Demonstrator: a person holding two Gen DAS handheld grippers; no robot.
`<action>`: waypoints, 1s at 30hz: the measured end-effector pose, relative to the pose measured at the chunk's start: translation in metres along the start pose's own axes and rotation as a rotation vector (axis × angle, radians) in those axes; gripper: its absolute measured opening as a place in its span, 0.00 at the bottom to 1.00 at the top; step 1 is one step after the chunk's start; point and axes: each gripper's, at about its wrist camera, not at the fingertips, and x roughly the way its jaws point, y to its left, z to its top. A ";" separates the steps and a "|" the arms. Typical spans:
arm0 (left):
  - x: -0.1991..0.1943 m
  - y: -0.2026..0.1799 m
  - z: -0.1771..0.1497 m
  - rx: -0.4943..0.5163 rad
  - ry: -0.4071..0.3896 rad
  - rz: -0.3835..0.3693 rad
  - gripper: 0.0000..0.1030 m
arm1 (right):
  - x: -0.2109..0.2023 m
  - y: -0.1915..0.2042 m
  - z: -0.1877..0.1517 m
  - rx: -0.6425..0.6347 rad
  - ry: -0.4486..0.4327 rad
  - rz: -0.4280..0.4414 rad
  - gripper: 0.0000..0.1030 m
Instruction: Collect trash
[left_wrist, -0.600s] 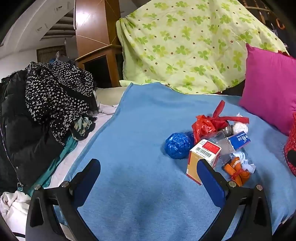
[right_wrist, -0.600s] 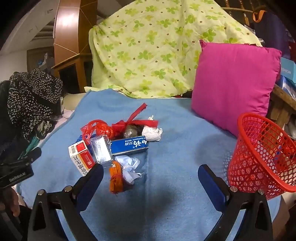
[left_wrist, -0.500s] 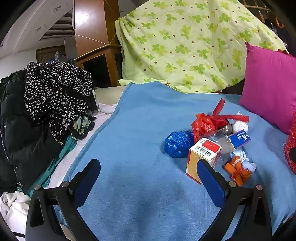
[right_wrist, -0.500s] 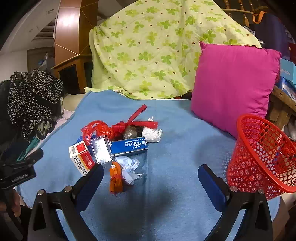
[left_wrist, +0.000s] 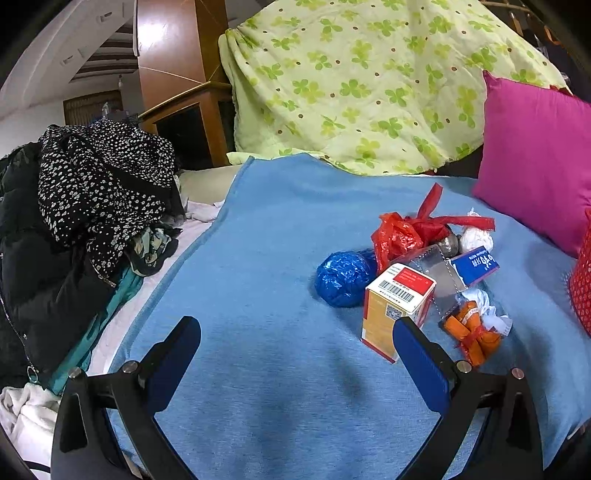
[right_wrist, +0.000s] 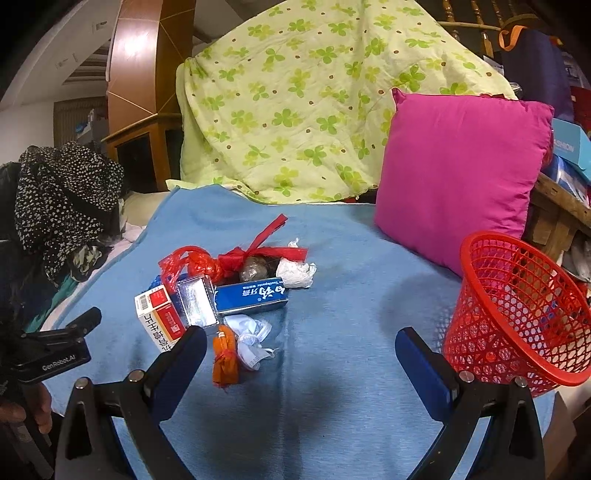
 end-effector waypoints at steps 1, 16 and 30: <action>0.001 -0.001 0.000 0.002 0.001 -0.001 1.00 | 0.000 0.000 0.000 -0.002 -0.001 -0.002 1.00; 0.007 -0.009 -0.002 0.023 0.017 -0.006 1.00 | 0.001 -0.002 -0.001 0.001 0.032 -0.002 1.00; 0.011 -0.011 -0.002 0.025 0.024 -0.020 1.00 | 0.003 -0.002 0.000 0.072 0.060 0.038 1.00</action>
